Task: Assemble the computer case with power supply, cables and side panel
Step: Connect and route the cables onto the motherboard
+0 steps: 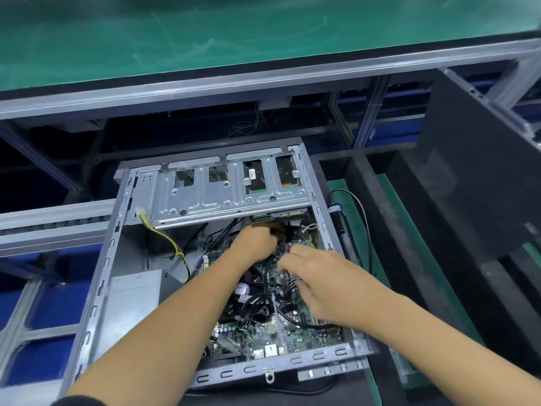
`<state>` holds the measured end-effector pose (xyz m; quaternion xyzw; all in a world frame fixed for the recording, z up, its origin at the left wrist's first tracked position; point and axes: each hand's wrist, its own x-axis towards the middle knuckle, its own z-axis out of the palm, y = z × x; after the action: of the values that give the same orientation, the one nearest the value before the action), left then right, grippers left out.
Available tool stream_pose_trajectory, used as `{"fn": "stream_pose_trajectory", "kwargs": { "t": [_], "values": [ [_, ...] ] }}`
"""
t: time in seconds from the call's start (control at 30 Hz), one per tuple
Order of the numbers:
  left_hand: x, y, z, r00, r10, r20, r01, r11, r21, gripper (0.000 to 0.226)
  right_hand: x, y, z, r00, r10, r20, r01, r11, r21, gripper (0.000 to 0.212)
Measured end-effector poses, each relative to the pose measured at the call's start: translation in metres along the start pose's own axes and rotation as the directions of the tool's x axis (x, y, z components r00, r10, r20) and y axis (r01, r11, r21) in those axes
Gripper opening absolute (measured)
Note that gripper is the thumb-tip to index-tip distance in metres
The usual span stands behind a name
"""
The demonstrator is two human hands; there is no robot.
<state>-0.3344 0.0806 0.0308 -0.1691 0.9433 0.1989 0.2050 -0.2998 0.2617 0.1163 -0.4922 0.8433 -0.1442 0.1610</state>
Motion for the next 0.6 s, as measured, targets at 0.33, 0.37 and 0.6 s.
{"fn": "stream_pose_trajectory", "kwargs": {
  "t": [0.33,0.37,0.6],
  "values": [
    [0.005,-0.01,-0.011,0.997,-0.079,0.006,0.078,0.993,0.089,0.022,0.003,0.0,0.002,0.999,0.04,-0.016,-0.04,0.999,0.005,0.038],
    [0.007,-0.012,-0.014,0.997,-0.068,0.039,0.063,0.99,0.123,0.021,0.003,0.0,0.002,0.999,0.047,-0.017,-0.047,0.999,0.013,0.038],
    [0.013,-0.029,-0.018,0.993,-0.031,0.11,-0.002,0.958,0.288,0.037,0.005,0.002,0.004,0.999,0.038,-0.024,-0.038,0.999,-0.014,0.038]
  ]
}}
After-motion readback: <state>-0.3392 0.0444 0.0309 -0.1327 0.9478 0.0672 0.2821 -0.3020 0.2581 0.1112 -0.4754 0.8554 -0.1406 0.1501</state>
